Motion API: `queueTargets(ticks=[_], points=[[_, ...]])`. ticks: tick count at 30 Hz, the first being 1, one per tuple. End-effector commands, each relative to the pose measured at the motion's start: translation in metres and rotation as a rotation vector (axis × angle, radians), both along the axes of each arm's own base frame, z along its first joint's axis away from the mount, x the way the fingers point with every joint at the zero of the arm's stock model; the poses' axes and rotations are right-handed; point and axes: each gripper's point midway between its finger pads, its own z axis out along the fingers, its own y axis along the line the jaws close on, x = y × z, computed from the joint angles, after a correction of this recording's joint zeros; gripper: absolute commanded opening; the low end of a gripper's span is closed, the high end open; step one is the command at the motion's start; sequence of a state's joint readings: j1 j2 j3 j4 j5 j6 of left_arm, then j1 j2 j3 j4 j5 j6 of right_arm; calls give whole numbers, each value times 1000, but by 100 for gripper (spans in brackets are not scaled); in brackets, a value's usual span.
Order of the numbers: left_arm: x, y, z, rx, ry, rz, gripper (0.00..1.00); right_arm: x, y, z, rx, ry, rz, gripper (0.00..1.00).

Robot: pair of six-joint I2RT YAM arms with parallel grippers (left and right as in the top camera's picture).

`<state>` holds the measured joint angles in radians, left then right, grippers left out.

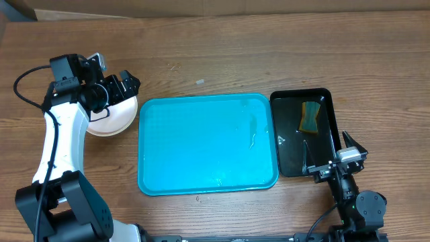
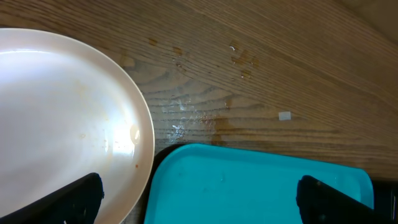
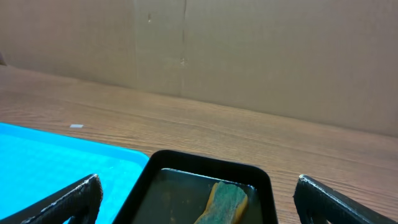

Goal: Clean dirty plates on tray and stack at the side

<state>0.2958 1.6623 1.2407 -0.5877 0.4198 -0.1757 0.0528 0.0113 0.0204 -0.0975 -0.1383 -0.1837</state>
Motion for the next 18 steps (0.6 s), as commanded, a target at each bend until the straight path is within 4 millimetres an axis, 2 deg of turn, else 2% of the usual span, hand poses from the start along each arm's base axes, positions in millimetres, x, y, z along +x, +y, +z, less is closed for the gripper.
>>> queueTargets(ticks=[1,12,15,18], points=[[4,-3,14,9,-40,-26,100,0,-2,2,8,-11,-11,100],[0,-2,14,25,-26,-17,100,0,-2,2,8,-11,-11,100],[-10,-3,34,60,-47,-8,100,0,-2,2,8,-11,-11,100],[-23,-9,75,111,-133,-5,100,0,-2,2,8,-10,-11,100]])
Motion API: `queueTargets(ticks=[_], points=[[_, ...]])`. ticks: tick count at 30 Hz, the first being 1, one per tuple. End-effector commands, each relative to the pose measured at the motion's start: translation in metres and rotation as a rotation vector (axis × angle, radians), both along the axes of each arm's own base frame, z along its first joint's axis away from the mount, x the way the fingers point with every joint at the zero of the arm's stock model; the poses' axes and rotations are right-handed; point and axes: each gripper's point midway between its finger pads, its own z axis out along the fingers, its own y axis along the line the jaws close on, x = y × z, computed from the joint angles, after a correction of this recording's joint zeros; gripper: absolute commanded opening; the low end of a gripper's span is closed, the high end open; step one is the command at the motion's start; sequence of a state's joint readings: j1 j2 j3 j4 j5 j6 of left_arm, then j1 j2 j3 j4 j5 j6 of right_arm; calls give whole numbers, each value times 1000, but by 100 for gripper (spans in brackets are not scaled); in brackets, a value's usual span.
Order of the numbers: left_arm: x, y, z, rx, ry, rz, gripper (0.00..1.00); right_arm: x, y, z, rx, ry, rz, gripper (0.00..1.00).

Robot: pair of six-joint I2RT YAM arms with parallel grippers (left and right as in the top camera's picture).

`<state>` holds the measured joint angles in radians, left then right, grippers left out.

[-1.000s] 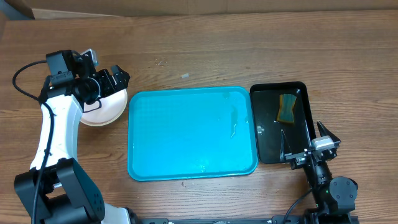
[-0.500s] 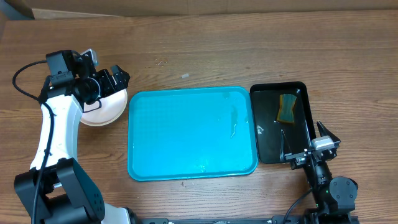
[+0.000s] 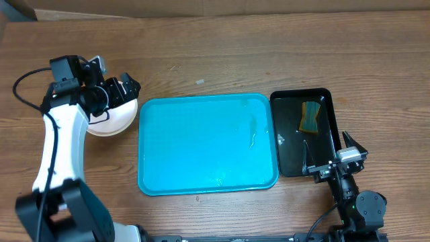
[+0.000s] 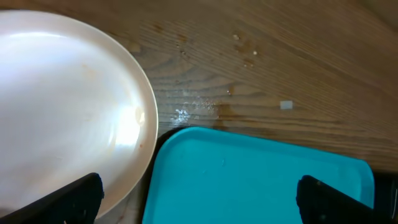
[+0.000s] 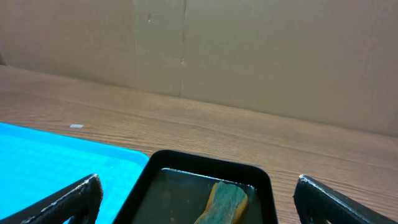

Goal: Clean dirty plates on tray and stack at the side

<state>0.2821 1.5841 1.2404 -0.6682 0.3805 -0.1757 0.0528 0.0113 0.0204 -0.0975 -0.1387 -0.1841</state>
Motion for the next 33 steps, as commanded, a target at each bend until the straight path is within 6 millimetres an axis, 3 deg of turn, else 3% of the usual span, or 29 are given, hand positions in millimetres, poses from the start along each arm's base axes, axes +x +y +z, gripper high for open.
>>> queueTargets(ticks=[1,6,9,12,17,22,27,33], points=[[-12,-9,77,95,-194,-20,100,0,-2,2,9,-10,-11,100],[-49,-24,158,162,-418,-28,100,0,-2,2,9,-10,-11,100],[-79,-29,191,212,-525,-8,100,0,-2,2,9,-10,-11,100],[-110,-43,190,219,-557,-29,100,0,-2,2,9,-10,-11,100],[-148,-52,161,269,-594,-33,100,0,-2,2,9,-10,-11,100],[-167,-57,139,297,-729,-25,100,0,-2,2,9,-10,-11,100],[-174,-63,159,319,-1051,-8,100,0,-2,2,9,-10,-11,100],[-197,-67,186,337,-1409,29,100,0,-2,2,9,-10,-11,100]])
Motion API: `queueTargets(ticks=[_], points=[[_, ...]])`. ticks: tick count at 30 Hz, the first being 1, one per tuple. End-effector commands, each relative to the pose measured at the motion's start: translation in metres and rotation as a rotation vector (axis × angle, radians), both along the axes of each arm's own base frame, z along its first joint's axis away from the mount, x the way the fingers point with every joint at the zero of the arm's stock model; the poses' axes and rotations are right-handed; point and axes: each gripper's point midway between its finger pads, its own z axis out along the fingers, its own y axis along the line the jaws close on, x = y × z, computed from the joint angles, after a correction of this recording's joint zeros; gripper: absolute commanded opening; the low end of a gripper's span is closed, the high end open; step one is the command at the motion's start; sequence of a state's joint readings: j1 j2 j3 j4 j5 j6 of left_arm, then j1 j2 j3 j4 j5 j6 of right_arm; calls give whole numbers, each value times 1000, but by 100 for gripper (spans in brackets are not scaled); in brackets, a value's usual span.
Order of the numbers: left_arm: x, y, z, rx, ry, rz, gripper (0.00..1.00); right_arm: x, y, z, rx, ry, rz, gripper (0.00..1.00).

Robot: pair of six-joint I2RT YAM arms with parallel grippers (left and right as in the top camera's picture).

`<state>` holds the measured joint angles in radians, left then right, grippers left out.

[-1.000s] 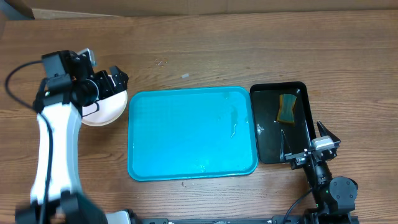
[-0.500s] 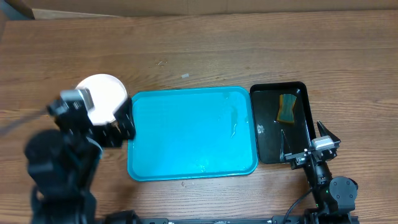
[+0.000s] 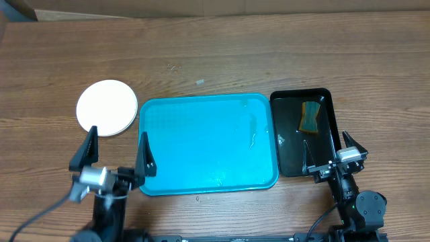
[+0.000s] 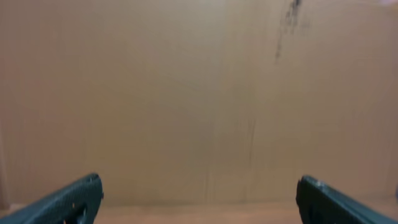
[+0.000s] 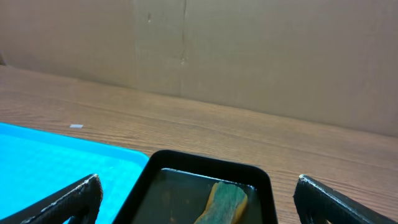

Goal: Clean dirty plates on tray and stack at the side

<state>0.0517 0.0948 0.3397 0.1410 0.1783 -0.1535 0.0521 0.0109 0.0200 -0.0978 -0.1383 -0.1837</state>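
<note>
A white plate [image 3: 106,107] lies on the wooden table just left of the blue tray [image 3: 208,144], whose surface carries only a few water marks. My left gripper [image 3: 117,132] stands open at the near table edge, in front of the plate and the tray's left corner; in its wrist view the left gripper [image 4: 199,202] faces a cardboard wall with nothing between its fingers. My right gripper [image 3: 325,138] rests open at the near end of the black tray. In the right wrist view the right gripper [image 5: 199,202] is empty.
A black tray [image 3: 328,117] of water holds a green and yellow sponge [image 3: 310,117], also seen as the sponge [image 5: 227,199] in the right wrist view. A small white scrap [image 3: 199,82] lies behind the blue tray. A cardboard wall [image 5: 249,56] stands behind the table.
My left arm was stretched out with its open gripper over the plate's right edge; now it stands at the near table edge, facing the wall. The plate lies fully uncovered. The right arm has not moved.
My left gripper was open over the white plate beside the blue tray, empty. A moment later it had shifted slightly, still open there. Now it is back at the near edge and the plate stays left of the tray. The right arm stayed parked throughout.
</note>
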Motion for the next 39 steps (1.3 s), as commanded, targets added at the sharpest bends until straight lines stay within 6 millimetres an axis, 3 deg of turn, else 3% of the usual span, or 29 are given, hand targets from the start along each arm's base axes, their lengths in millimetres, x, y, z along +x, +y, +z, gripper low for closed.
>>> queueTargets(ticks=[1,5,8,16,23,39], points=[[-5,2,-9,6,-78,17,100,0,-2,3,8,-11,-10,100],[1,2,-26,4,-89,19,100,0,-2,3,8,-11,-10,100],[11,3,-50,2,-35,19,100,0,-2,3,8,-11,-10,100],[35,8,-126,-14,191,42,100,0,-2,3,8,-11,-10,100],[39,17,-192,-25,462,93,100,0,-2,3,8,-11,-10,100],[39,17,-191,-19,456,98,100,0,-2,2,8,-11,-10,100]])
